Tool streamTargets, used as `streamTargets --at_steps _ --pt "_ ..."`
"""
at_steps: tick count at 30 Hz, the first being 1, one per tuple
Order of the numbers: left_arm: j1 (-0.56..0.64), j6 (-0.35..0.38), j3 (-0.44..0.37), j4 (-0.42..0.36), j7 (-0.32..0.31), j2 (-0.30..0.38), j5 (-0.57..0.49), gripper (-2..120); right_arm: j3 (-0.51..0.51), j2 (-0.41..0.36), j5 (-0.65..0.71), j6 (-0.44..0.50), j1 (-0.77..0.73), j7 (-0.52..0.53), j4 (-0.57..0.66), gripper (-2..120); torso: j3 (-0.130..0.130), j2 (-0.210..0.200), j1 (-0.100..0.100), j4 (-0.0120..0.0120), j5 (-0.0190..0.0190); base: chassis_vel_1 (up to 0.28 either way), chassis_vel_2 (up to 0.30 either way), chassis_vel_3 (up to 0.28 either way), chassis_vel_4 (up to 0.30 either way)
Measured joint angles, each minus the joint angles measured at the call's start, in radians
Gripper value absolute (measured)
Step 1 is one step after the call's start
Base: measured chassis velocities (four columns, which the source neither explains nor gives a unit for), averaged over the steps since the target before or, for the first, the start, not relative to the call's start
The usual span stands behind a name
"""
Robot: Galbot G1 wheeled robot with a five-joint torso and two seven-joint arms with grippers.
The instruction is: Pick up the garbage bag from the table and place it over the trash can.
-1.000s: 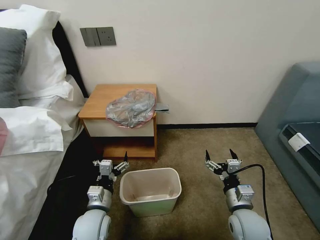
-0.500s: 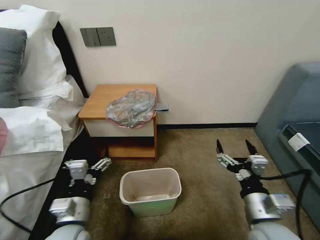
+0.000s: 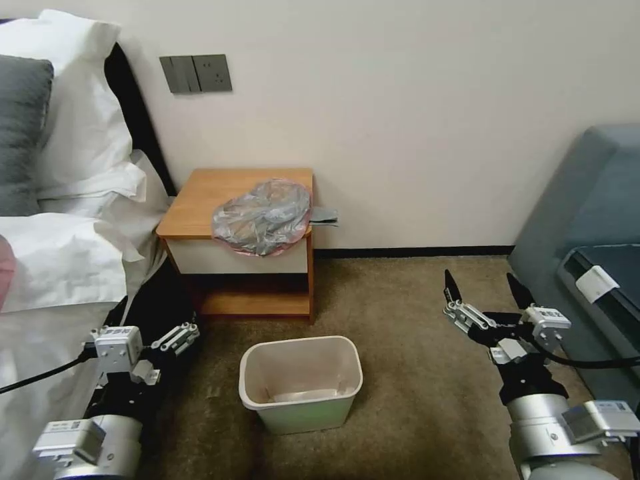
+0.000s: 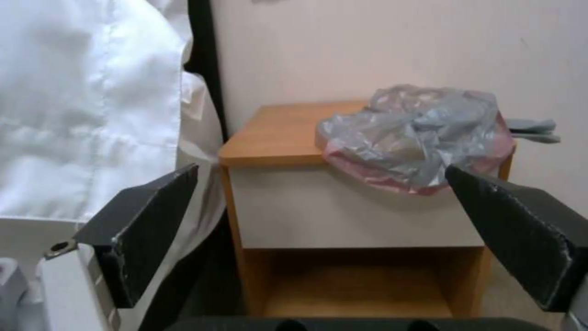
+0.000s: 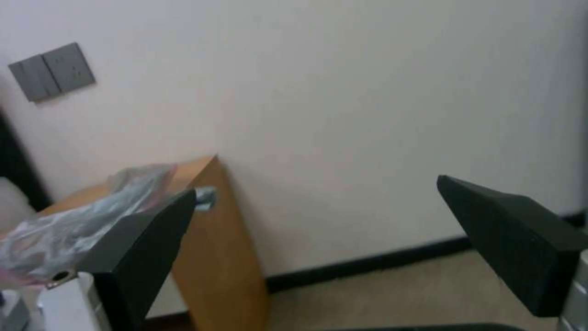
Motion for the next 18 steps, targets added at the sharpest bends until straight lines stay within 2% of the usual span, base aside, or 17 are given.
streamTargets --at_steps 7,14,18 --pt "-0.004 -0.013 0.013 0.003 -0.003 -0.006 0.0 100 -0.005 -0.014 0.041 -0.026 0.008 0.016 -0.002 100 0.0 0.0 0.0 0.0 0.0 0.0 0.0 0.0 0.0" --pt "-0.001 -0.014 0.006 0.005 -0.004 0.014 -0.029 100 -0.007 -0.02 0.072 -0.033 0.017 0.023 -0.008 100 0.0 0.0 0.0 -0.0002 0.0 0.0 0.0 0.0 0.0" --pt "0.019 -0.015 -0.006 0.006 -0.004 0.023 -0.042 100 -0.015 -0.033 0.158 -0.043 0.056 0.039 -0.028 100 0.0 0.0 0.0 0.0 0.0 0.0 0.0 0.0 0.0"
